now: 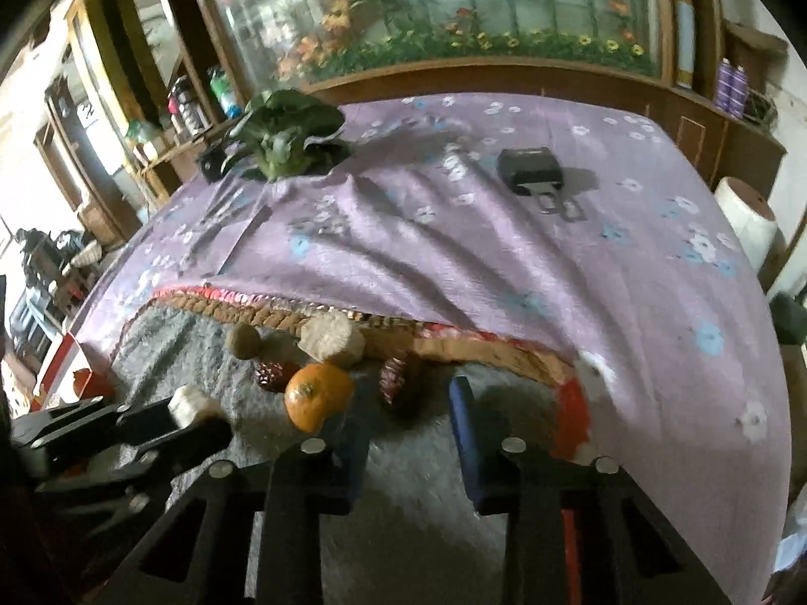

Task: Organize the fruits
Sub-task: 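Grasp a pale cake cube with the left gripper while the right gripper grasps a red date, then carry the cake cube and red date over the white tray with both grippers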

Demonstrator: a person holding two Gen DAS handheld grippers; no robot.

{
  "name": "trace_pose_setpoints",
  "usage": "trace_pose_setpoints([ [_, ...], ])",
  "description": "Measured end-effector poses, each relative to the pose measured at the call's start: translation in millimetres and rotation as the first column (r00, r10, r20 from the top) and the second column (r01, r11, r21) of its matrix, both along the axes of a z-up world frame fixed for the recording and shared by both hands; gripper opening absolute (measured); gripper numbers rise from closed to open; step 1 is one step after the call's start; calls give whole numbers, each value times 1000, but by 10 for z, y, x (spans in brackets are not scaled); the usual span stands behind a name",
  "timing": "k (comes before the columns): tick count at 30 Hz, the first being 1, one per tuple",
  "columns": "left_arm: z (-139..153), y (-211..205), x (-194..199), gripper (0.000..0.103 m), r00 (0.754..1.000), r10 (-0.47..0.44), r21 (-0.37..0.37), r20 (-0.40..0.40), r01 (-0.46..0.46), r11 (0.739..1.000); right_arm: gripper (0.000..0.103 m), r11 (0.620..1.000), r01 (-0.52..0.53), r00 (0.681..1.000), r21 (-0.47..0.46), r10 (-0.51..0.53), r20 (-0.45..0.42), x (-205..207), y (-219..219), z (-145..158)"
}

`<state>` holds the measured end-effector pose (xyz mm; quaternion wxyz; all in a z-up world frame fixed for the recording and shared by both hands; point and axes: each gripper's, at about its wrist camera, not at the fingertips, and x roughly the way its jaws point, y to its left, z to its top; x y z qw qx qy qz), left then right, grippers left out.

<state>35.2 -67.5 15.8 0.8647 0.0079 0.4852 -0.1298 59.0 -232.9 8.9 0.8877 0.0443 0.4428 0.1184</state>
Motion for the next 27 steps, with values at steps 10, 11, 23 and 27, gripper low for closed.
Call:
trace_pose_setpoints([
  [10,53,193,-241,26,999,35,20,7,-35,999,19,998,2,1000,-61,-2,2,-114,20,-18],
  [11,58,209,-270,26,999,38,24,12,-38,999,19,998,3,1000,-56,-2,12,-201,4,13],
  [23,240,578,-703,26,991,110,46,70,-113,992,19,999,-28,995,26,26,92,-1048,297,332],
  [27,311,787,-865,26,984,146,57,101,-153,987,19,997,-67,993,26,64,95,-1179,539,345],
])
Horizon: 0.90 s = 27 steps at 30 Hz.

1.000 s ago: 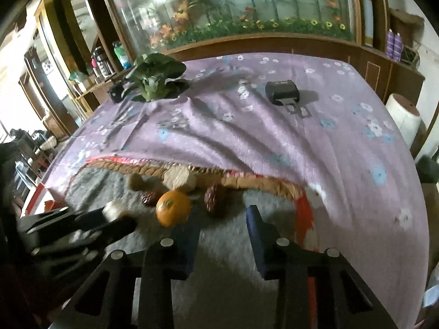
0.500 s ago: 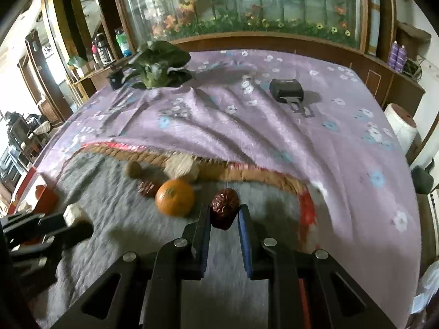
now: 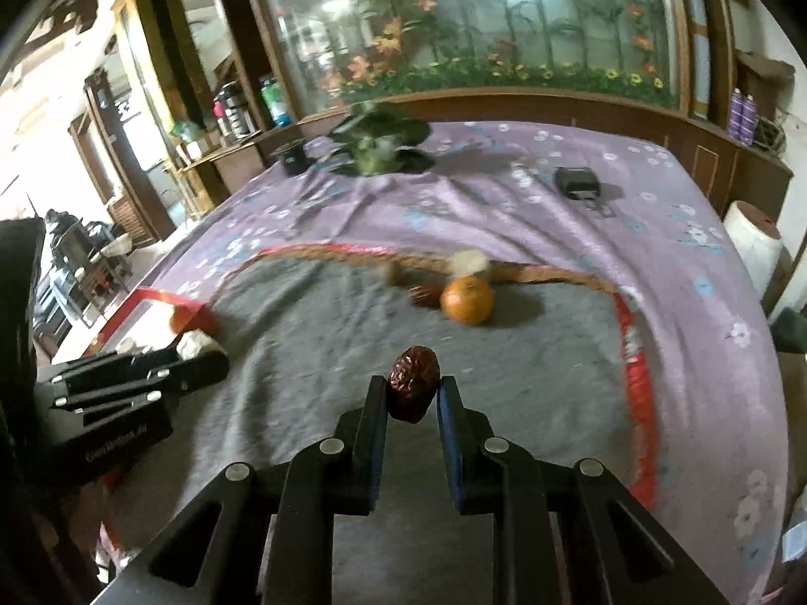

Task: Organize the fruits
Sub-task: 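Carry the cake cube and red date over the white tray with both grippers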

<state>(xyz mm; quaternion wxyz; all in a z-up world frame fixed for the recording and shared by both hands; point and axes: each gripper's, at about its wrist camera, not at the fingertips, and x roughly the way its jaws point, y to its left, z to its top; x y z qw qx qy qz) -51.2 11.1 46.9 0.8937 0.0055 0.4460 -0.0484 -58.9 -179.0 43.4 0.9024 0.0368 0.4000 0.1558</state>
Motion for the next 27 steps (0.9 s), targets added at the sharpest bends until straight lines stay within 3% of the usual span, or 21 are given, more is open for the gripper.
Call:
trace_pose_setpoints([
  [13,52,661,-302,26,992,122,2,22,-122,993,19,985,-170,985,-10,170,7,-231,840,42],
  [27,45,1490,-650,26,968,252,-7,16,-252,968,19,931,-364,931,-28,365,12,-314,1765,142],
])
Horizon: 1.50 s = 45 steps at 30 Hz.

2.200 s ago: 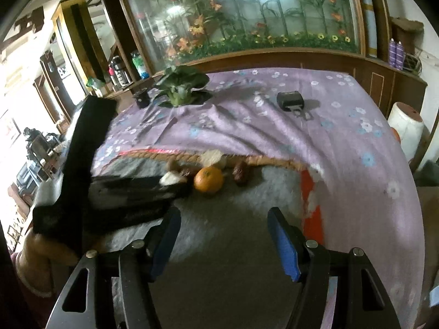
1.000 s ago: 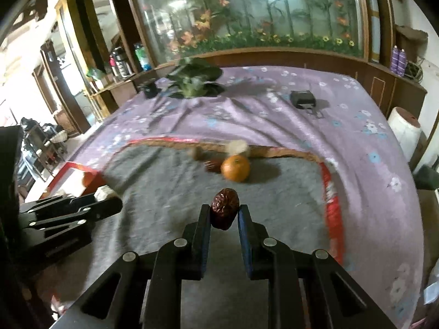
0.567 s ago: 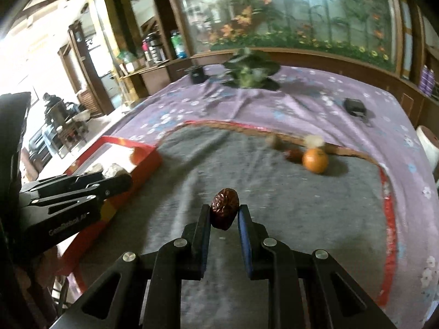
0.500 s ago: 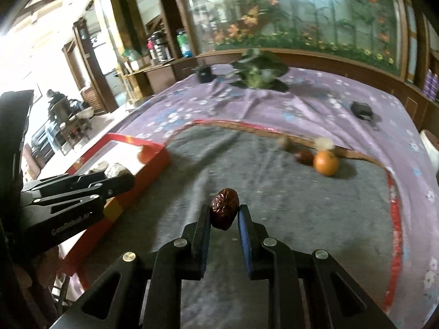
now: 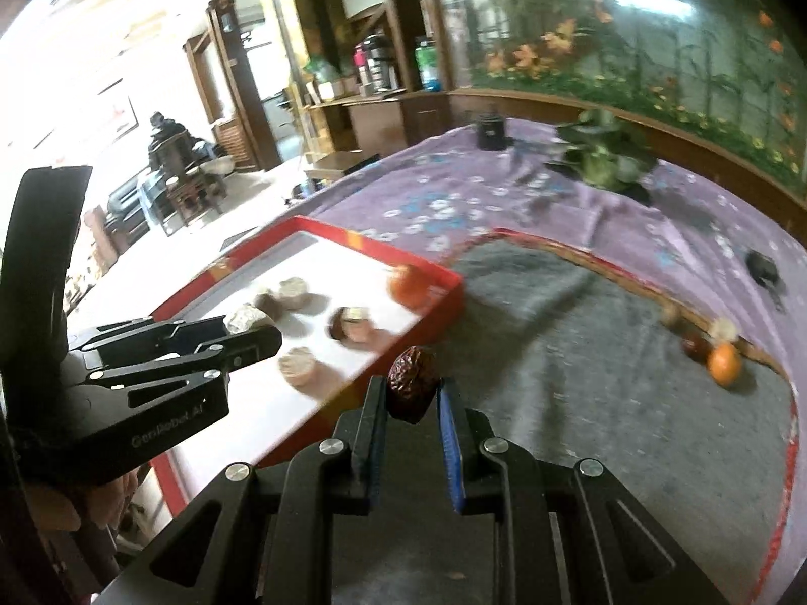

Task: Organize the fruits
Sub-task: 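Carry the cake cube and red date over the white tray with both grippers, then lower the cake cube and date into the tray and open both grippers, then move both open grippers back over the felt mat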

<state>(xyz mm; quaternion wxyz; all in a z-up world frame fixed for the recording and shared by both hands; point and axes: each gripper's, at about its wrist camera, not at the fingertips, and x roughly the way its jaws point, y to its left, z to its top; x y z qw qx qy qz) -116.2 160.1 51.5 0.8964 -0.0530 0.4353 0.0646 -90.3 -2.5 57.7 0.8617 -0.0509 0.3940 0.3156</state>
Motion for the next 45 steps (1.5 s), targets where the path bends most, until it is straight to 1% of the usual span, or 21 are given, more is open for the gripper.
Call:
trace_pose_setpoints([
  [4,-36,190,-98,26,1000,27,-10,-16,-27,1000,19,998,-54,999,-11,54,-5,12,262,-27],
  [9,-131,358,-162,26,998,53,-33,-45,-54,998,19,992,-123,992,-26,122,-39,69,593,-123],
  [14,-201,375,-154,26,997,51,-42,-64,-54,998,19,988,-147,988,-52,144,-53,128,766,-203],
  [17,-236,360,-123,27,996,44,-48,-72,-48,998,19,988,-128,991,-92,123,-52,190,809,-249],
  [22,-271,353,-76,27,995,52,-46,-84,-56,997,19,984,-143,987,-109,133,-89,280,856,-358],
  [25,-294,345,-56,27,994,63,-34,-93,-66,997,20,986,-147,986,-84,139,-92,294,833,-378],
  [26,-303,340,-49,27,993,65,-29,-98,-69,997,23,986,-149,986,-80,141,-92,294,827,-380],
  [27,-307,339,-50,30,993,66,-25,-98,-69,997,25,986,-152,985,-71,145,-91,292,819,-373],
  [28,-304,332,-49,37,993,67,-17,-93,-69,997,28,986,-155,985,-60,149,-89,285,800,-361],
  [30,-281,328,-60,46,995,72,-13,-76,-73,997,33,987,-151,986,-47,147,-82,265,766,-328],
  [31,-267,323,-53,47,995,74,-15,-71,-75,997,34,988,-147,987,-41,144,-76,253,747,-307],
  [36,-190,262,-39,49,995,86,15,-47,-86,996,35,993,-115,991,-11,114,-63,212,589,-217],
  [40,-122,148,-6,52,997,74,15,-28,-74,997,35,997,-81,995,16,82,-50,169,413,-158],
  [42,-81,81,18,52,998,65,9,-18,-64,998,35,998,-59,997,23,60,-51,168,298,-141],
  [45,-29,-78,75,52,999,34,10,-8,-34,999,35,1000,1,1000,13,0,-26,157,68,-96],
])
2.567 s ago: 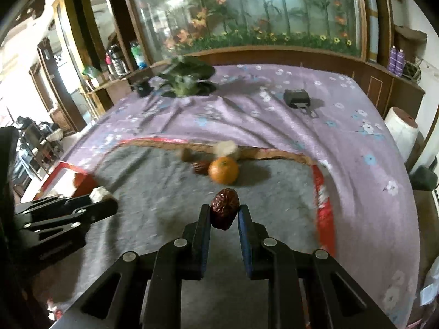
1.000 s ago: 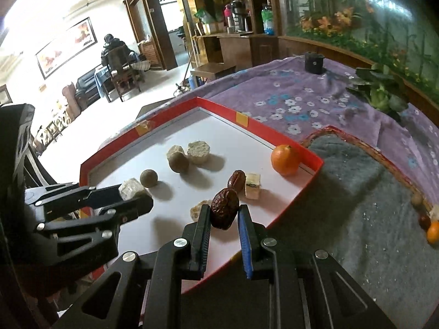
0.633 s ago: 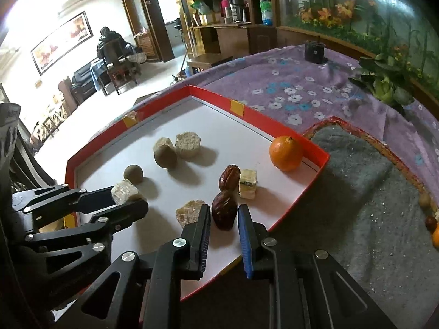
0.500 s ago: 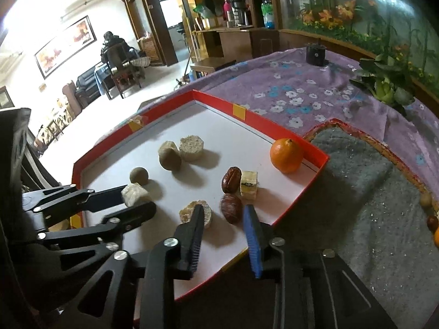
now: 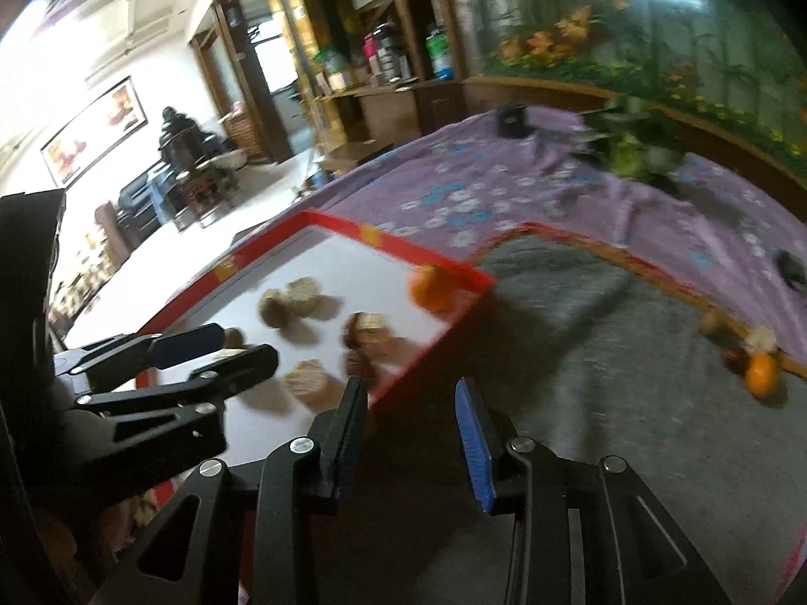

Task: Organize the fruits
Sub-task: 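Move both open grippers back over the felt mat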

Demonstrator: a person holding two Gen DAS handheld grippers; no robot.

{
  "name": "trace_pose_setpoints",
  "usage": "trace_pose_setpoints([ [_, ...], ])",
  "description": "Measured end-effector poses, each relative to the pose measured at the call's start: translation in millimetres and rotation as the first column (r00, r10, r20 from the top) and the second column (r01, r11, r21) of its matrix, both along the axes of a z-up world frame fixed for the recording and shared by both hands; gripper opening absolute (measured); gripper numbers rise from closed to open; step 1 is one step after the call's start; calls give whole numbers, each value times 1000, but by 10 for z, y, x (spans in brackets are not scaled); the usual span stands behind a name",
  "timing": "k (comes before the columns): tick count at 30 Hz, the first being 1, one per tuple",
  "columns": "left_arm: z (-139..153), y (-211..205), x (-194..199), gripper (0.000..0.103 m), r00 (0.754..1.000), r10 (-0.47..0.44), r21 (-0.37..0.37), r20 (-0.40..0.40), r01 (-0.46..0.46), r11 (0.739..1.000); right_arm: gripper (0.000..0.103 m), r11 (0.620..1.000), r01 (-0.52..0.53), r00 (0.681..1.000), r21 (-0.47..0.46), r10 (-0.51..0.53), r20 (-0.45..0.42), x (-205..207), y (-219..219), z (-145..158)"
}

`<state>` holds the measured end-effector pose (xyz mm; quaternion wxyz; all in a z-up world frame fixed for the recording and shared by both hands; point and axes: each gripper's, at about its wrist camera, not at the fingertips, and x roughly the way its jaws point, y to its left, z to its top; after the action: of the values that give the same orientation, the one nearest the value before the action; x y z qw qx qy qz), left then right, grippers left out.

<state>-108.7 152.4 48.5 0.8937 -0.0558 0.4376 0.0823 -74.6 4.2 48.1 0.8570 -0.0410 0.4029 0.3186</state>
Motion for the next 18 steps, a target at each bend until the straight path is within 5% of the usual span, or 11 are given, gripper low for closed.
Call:
trace_pose_setpoints([
  [9,54,-658,283,52,991,-136,-23,7,136,990,41,989,142,990,-29,-142,10,30,-778,34],
  [11,49,-784,352,52,987,-163,-37,-1,162,986,49,981,187,982,-45,-186,22,38,-983,22],
  [18,10,-1287,666,51,968,-249,-58,-33,247,967,49,946,322,947,-41,-322,27,166,-1699,-25],
])
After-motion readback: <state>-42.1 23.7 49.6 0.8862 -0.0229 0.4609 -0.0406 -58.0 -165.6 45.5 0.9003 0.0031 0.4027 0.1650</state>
